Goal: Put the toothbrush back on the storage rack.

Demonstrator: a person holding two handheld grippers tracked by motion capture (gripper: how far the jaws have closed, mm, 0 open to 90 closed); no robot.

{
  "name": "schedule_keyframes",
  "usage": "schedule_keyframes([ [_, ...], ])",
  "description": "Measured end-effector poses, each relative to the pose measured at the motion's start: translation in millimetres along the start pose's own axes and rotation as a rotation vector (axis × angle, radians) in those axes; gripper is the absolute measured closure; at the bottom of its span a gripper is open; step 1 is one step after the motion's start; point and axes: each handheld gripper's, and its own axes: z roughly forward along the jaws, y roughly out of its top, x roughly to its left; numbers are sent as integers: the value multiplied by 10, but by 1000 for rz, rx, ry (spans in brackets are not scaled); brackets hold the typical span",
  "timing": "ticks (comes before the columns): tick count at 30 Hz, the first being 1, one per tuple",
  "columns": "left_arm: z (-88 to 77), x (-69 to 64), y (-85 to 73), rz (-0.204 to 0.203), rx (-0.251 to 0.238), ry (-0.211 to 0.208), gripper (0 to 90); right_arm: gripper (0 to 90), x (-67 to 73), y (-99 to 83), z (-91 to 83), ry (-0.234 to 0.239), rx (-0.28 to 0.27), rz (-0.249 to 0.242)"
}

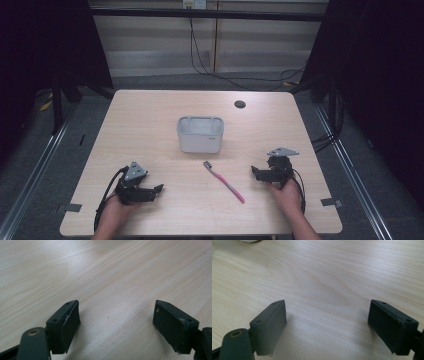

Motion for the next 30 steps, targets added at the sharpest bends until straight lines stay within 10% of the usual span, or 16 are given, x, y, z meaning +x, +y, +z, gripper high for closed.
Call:
schedule_keyframes([
  [17, -11, 51, -8, -35, -11, -12, 208, 259, 102, 193, -92, 59, 111, 92],
  [30, 14, 10, 9, 18, 18, -8, 148, 263, 387, 517, -164, 156, 157, -1],
])
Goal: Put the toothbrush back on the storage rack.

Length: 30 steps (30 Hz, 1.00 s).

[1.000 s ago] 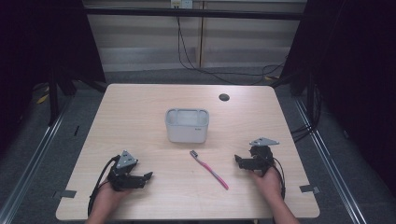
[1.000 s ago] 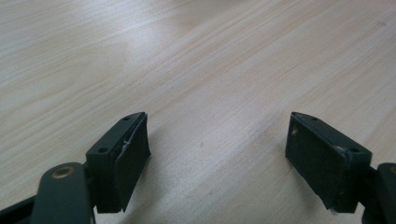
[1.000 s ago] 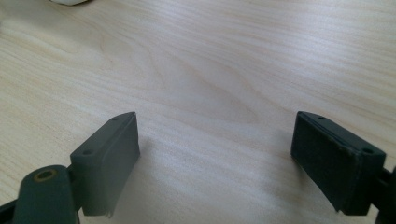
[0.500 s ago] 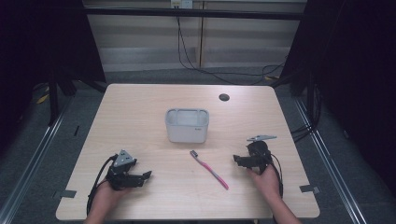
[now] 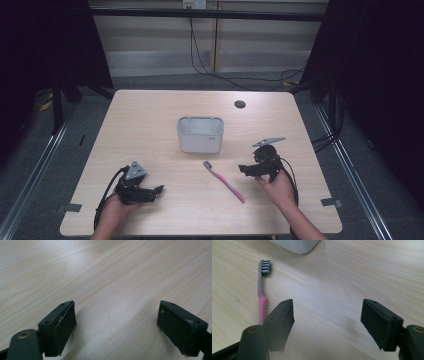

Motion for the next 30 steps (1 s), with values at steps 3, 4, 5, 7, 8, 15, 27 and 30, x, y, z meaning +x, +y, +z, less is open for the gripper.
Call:
schedule_keyframes([
  [3, 1, 3, 4, 5, 6, -2, 134, 280, 78, 36, 6, 10, 17, -27],
  [4, 6, 4, 8, 8, 7, -1, 128, 280, 103, 43, 11, 13, 22, -38],
  [5, 13, 0, 9, -1, 3, -2, 128, 281, 144, 54, 21, 15, 32, -55],
  [7, 14, 1, 11, 2, 4, -3, 125, 293, 213, 65, 29, 25, 38, -68],
  [8, 15, 0, 10, 0, 2, -2, 124, 316, 261, 76, 36, 36, 50, -72],
  [15, 19, 3, 14, 3, 4, -1, 121, 391, 397, 138, 72, 53, 111, -115],
  [27, 18, 7, 16, 7, 7, 2, 120, 437, 531, 247, 134, 80, 162, -163],
  [30, 19, 7, 16, 6, 6, 2, 120, 449, 579, 296, 163, 84, 177, -187],
])
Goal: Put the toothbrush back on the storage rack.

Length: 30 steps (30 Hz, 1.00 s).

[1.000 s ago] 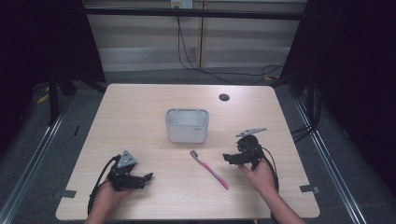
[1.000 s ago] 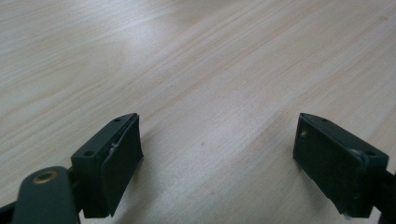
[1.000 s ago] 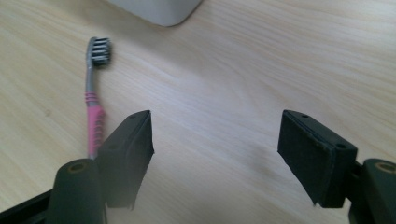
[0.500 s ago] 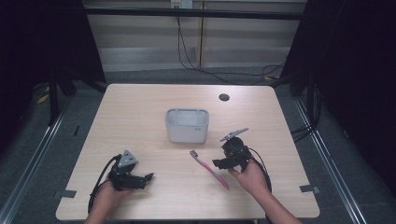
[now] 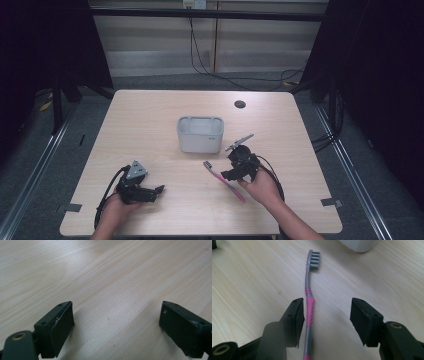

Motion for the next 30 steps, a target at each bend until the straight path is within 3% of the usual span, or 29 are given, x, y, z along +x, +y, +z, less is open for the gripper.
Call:
schedule_keyframes([
  [22, 0, 1, 1, 0, 0, 0, 120, 533, 124, 124, 139, 29, 58, -53],
  [30, -1, 1, 1, 0, 1, 0, 120, 573, 80, 137, 175, 23, 70, -33],
])
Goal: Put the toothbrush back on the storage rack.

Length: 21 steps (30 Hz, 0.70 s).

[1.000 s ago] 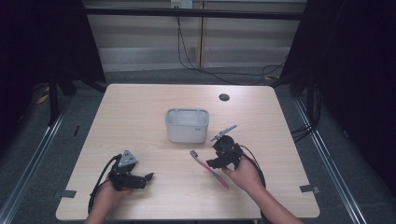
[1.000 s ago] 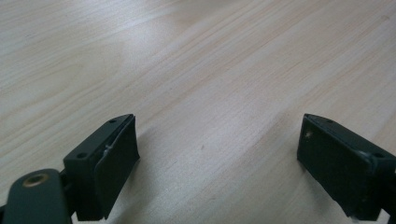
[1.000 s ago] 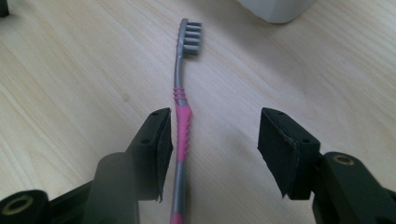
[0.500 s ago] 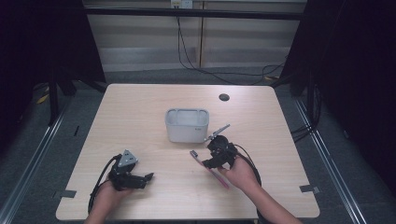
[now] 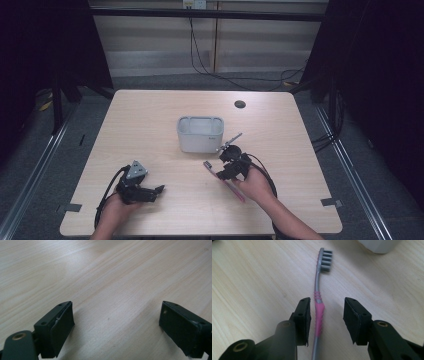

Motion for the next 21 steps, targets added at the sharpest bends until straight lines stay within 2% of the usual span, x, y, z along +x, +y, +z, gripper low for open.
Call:
schedule_keyframes([
  [3, 0, 1, 0, 1, 0, 0, 120, 585, -10, 7, 33, 12, 11, 17],
  [5, 5, 3, 1, 0, -2, -5, 118, 586, -8, 12, 52, 19, 20, 9],
  [6, 6, 1, 0, -3, -3, -6, 118, 587, 0, 18, 70, 7, 26, -7],
  [10, 6, 1, 1, -2, -2, -6, 118, 603, 14, 21, 101, 12, 36, -10],
  [21, 6, 1, 0, -2, -2, -6, 118, 632, 72, 20, 140, -12, 50, -49],
])
